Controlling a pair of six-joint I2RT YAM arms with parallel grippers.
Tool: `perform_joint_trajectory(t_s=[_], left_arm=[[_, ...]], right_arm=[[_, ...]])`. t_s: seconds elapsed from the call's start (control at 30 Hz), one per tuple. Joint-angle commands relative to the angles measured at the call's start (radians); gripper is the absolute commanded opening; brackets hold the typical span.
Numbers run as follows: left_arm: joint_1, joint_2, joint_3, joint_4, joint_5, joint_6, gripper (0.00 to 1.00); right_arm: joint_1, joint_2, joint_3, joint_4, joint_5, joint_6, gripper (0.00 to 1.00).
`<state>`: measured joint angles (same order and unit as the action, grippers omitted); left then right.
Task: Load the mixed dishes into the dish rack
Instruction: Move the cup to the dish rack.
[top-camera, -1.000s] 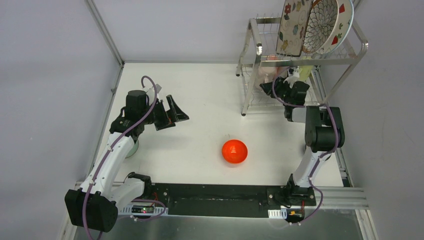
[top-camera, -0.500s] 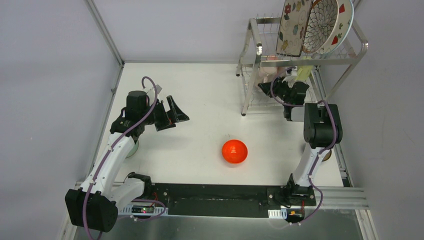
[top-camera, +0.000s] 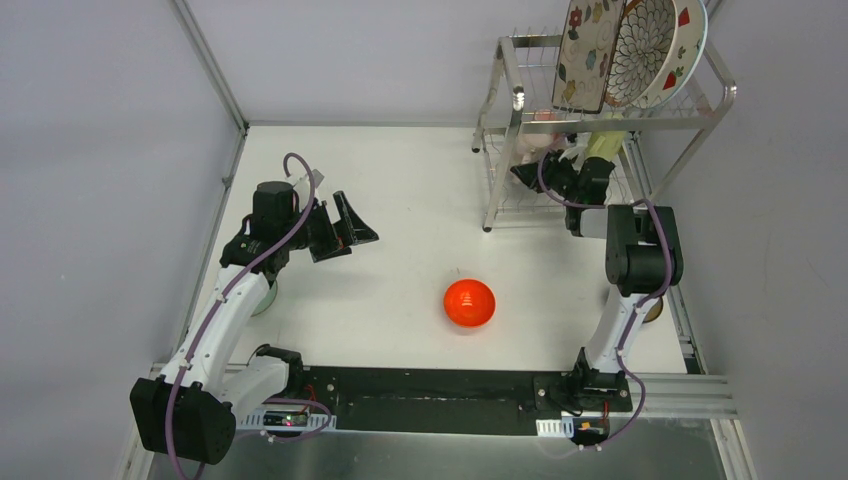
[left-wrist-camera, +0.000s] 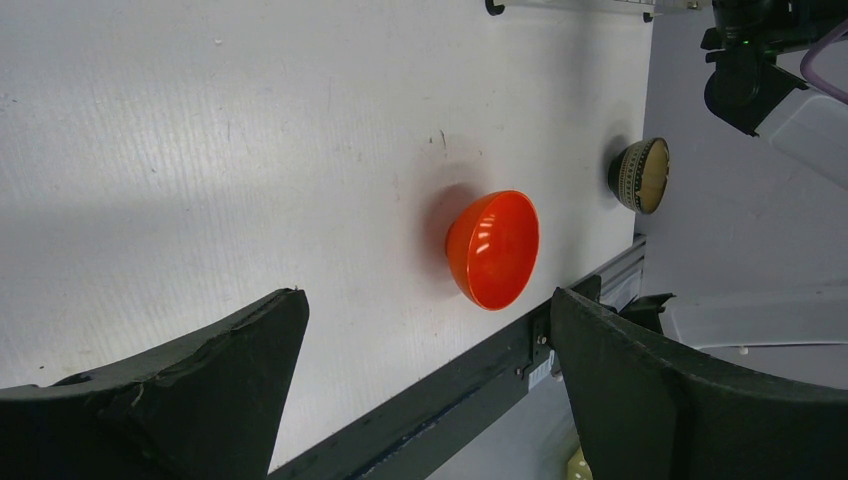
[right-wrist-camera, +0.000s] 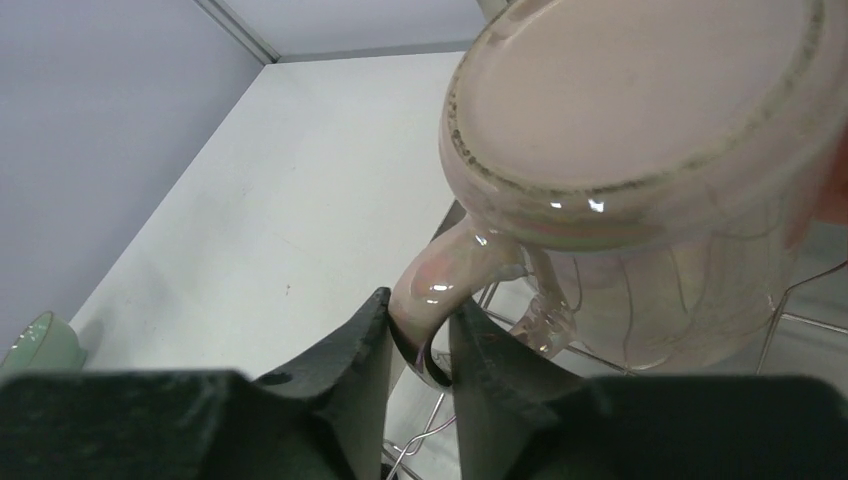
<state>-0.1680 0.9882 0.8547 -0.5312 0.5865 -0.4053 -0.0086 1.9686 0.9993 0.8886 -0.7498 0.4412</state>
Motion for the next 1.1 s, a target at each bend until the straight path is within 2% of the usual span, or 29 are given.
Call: perform_joint_trajectory(t_s=[0.0, 0.1, 0.3, 0.4, 0.5, 0.57, 0.6, 0.63, 0.83, 1.07], left_arm=[[0.012, -0.005, 0.0, 0.039, 0.01, -0.006, 0.96], [0.012, -0.005, 0.0, 0.039, 0.012, -0.006, 0.96], [0.012, -0.001, 0.003, 0.039, 0.009, -0.004, 0.96], [0.012, -0.001, 0.004, 0.039, 0.01, -0.003, 0.96], [0.012, -0.008, 0.001, 0.039, 0.009, -0.003, 0.96], [0.012, -0.011, 0.0, 0.039, 0.006, -0.003, 0.96], [0.012, -0.012, 0.001, 0.039, 0.006, -0.003, 0.96], [0.012, -0.011, 0.0, 0.04, 0.006, -0.003, 0.96], [0.011, -0.009, 0.0, 0.039, 0.006, -0.003, 0.96], [0.012, -0.011, 0.0, 0.039, 0.009, -0.003, 0.96]], right_arm=[[0.006, 0.006, 0.023, -0.021, -0.021, 0.015, 0.33], [0.006, -0.014, 0.026, -0.075, -0.007, 0.039, 0.39], [0.0, -0.058, 0.018, -0.1, 0.066, 0.224, 0.55], [-0.006, -0.097, 0.004, -0.135, 0.122, 0.286, 0.58], [-0.013, -0.128, -0.008, -0.199, 0.142, 0.301, 0.58], [-0.021, -0.142, -0.025, -0.183, 0.142, 0.301, 0.58], [-0.024, -0.148, -0.033, -0.171, 0.166, 0.39, 0.58], [-0.027, -0.155, -0.041, -0.168, 0.17, 0.41, 0.58], [-0.046, -0.212, -0.09, -0.204, 0.25, 0.455, 0.59], [-0.063, -0.219, -0.041, -0.358, 0.385, 0.477, 0.48]])
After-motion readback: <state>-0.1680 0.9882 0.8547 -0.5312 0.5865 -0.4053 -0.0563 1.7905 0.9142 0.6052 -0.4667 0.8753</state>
